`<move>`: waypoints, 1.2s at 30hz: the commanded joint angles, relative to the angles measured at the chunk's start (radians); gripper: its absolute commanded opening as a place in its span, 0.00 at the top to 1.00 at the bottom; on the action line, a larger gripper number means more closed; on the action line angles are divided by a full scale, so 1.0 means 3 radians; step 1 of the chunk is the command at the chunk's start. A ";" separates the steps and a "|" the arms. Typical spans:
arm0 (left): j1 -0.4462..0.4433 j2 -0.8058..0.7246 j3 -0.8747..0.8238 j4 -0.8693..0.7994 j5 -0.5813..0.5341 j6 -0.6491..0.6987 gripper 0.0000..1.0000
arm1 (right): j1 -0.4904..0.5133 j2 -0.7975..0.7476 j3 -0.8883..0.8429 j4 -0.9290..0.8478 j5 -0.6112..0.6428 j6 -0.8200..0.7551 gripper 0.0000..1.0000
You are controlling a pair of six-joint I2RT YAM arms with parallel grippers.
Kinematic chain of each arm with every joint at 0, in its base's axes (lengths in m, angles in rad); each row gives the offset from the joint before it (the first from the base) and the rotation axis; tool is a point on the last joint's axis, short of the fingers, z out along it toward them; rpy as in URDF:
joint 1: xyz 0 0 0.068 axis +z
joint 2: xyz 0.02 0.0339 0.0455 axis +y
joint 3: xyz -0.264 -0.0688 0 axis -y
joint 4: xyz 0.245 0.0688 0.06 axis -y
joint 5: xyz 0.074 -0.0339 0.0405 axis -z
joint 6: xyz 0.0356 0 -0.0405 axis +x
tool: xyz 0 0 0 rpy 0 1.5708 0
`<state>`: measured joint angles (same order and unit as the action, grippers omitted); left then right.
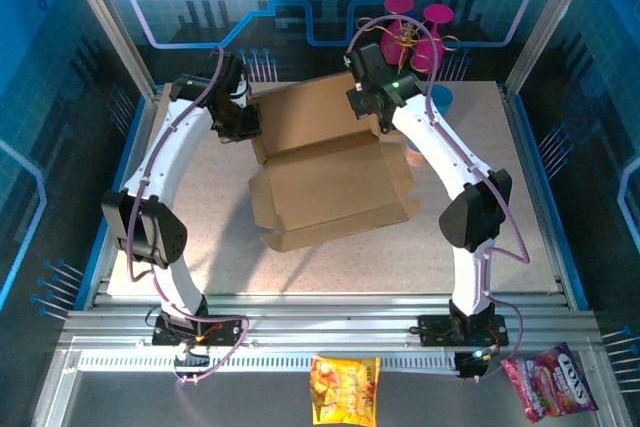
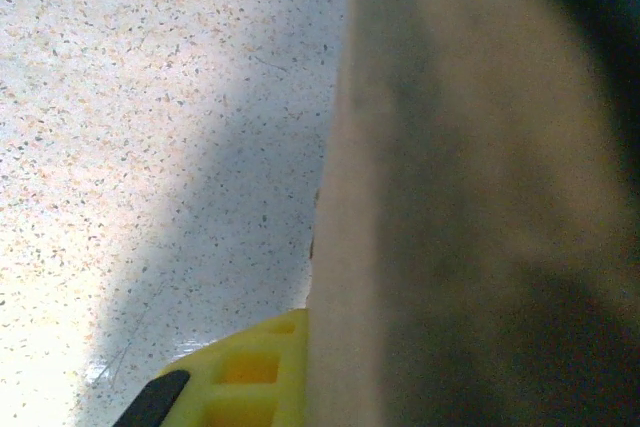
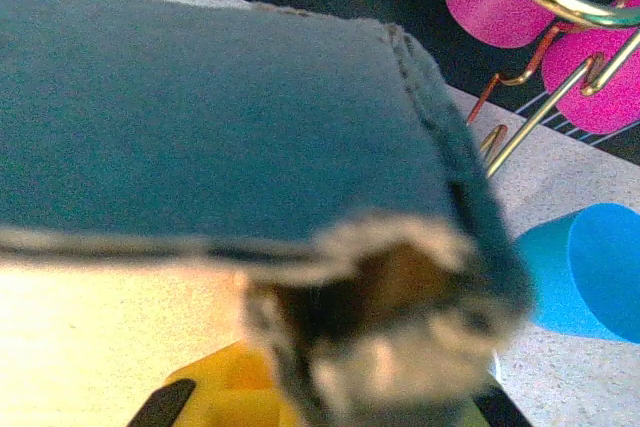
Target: Fold the paper box
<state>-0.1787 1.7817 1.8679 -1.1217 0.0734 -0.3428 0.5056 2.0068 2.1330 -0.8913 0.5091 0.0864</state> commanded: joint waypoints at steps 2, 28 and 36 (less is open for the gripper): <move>0.0065 -0.0007 0.0099 -0.0049 0.0052 -0.0149 1.00 | 0.0026 0.0131 0.0090 -0.0312 0.0554 -0.0098 1.00; 0.0064 0.0092 0.0257 -0.0160 0.0157 -0.0177 1.00 | 0.0201 0.0055 0.0058 -0.0189 0.0874 -0.0514 1.00; -0.0041 0.0127 0.0262 -0.0271 -0.0329 -0.0043 1.00 | 0.0303 0.0185 0.0359 -0.0525 0.0921 -0.0285 1.00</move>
<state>-0.1810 1.8179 1.9022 -1.1671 0.0631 -0.3664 0.5838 2.0373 2.1994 -0.9489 0.7216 -0.0013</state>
